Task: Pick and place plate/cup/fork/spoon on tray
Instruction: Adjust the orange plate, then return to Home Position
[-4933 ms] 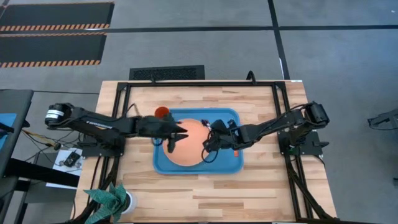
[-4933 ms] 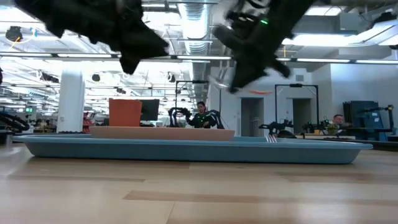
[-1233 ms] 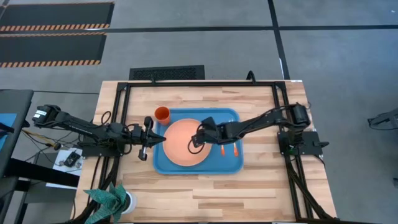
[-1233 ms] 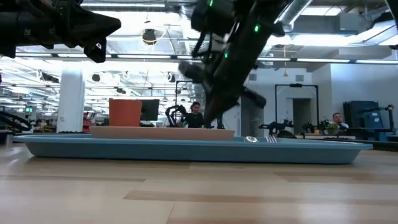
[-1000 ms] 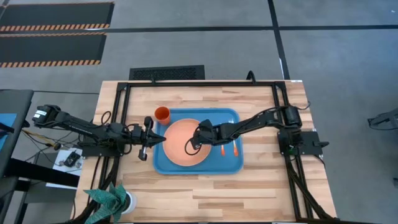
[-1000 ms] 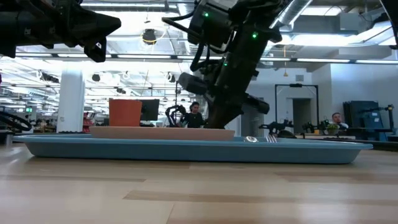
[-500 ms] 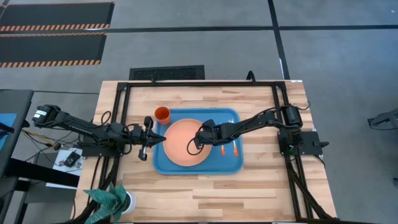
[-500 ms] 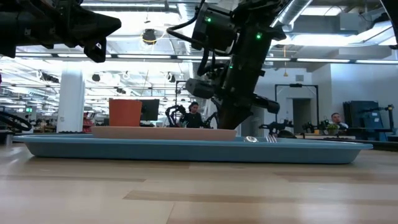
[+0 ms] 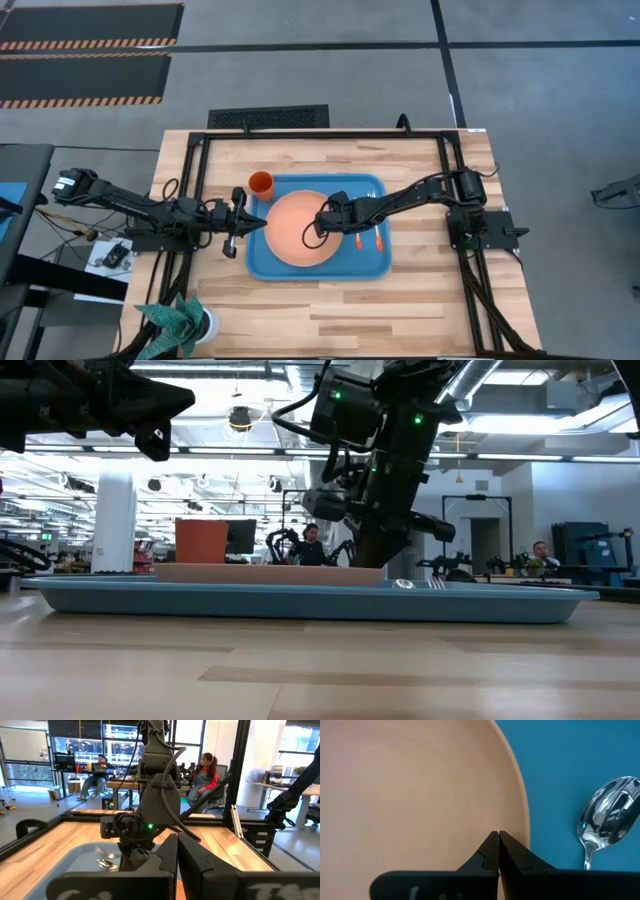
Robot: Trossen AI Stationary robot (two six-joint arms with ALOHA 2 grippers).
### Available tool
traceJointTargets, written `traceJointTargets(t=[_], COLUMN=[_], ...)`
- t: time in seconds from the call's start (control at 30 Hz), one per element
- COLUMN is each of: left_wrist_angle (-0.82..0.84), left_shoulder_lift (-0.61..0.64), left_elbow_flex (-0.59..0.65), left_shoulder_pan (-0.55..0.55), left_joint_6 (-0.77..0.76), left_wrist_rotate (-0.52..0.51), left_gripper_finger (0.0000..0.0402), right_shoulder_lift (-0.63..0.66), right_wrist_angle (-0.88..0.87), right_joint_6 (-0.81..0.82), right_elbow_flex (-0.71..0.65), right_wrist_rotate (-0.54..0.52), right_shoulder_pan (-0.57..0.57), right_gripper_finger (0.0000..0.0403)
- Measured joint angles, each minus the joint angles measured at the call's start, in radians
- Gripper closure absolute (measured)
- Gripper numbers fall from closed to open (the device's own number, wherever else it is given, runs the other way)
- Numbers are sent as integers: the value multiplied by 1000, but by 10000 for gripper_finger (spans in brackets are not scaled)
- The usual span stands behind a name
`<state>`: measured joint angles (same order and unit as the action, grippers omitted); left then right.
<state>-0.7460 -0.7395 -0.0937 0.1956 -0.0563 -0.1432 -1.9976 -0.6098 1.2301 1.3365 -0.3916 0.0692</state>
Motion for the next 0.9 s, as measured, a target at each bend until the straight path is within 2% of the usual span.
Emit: traceJointTargets(t=[0.2,0.43,0.6,0.7,0.8,0.9], left_wrist_angle=[0,0,8,-1,0,0], left_shoulder_lift=[0,0,0,0,0,0], left_elbow_flex=[0,0,0,0,0,0], left_shoulder_pan=[0,0,0,0,0,0], left_joint_6=[-17,-17,6,18,41,79], left_wrist_rotate=[0,0,37,68,70,86], left_gripper_finger=[401,401,401,401,401,401], right_shoulder_lift=[2,68,134,182,244,309], right_wrist_angle=[-4,-19,-11,25,226,483], right_joint_6=[-7,-76,-346,-600,-871,-1035], right_elbow_flex=[0,-1,-1,-15,-92,-219], right_wrist_rotate=[-18,-54,-51,-30,38,176], right_shoulder_pan=[1,4,3,8,16,-5], right_gripper_finger=[381,375,384,396,395,393])
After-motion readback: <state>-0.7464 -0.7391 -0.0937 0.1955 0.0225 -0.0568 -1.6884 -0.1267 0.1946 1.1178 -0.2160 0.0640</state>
